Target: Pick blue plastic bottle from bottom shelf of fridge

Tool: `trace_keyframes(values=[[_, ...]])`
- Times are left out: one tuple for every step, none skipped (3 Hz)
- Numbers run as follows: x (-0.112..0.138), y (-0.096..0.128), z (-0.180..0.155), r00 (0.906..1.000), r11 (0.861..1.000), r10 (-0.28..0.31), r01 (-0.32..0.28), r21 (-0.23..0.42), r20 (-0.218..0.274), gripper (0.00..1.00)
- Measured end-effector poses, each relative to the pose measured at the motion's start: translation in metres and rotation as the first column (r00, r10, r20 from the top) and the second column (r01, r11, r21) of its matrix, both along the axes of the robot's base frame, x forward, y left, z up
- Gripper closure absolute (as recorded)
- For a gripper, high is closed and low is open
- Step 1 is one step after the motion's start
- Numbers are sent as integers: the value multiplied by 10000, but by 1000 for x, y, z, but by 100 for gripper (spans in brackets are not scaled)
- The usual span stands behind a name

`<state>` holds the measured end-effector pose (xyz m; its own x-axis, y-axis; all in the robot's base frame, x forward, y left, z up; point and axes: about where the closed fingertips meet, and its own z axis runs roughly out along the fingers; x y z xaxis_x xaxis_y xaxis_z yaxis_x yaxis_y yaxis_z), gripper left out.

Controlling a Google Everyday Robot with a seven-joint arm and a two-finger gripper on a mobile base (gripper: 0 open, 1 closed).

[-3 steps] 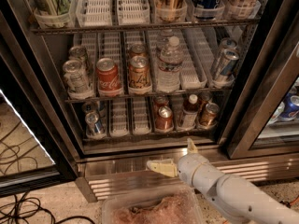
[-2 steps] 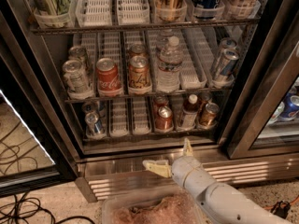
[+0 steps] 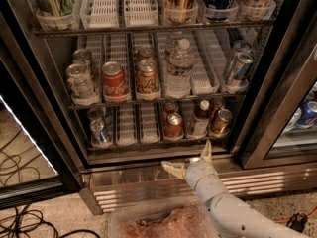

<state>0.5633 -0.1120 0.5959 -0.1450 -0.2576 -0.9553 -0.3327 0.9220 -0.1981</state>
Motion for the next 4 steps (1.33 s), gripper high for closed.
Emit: trace_keyframes(values=[[10,-25,-2,9970,9970,-736,740,-213,227,0],[10,-25,-2,9970,9970,-736,741,-213,227,0],[16,-20,0,9959,9964,-841,836,163,331,0],[23,-27,6,9879,9897,-1356,1316,556,755,0]])
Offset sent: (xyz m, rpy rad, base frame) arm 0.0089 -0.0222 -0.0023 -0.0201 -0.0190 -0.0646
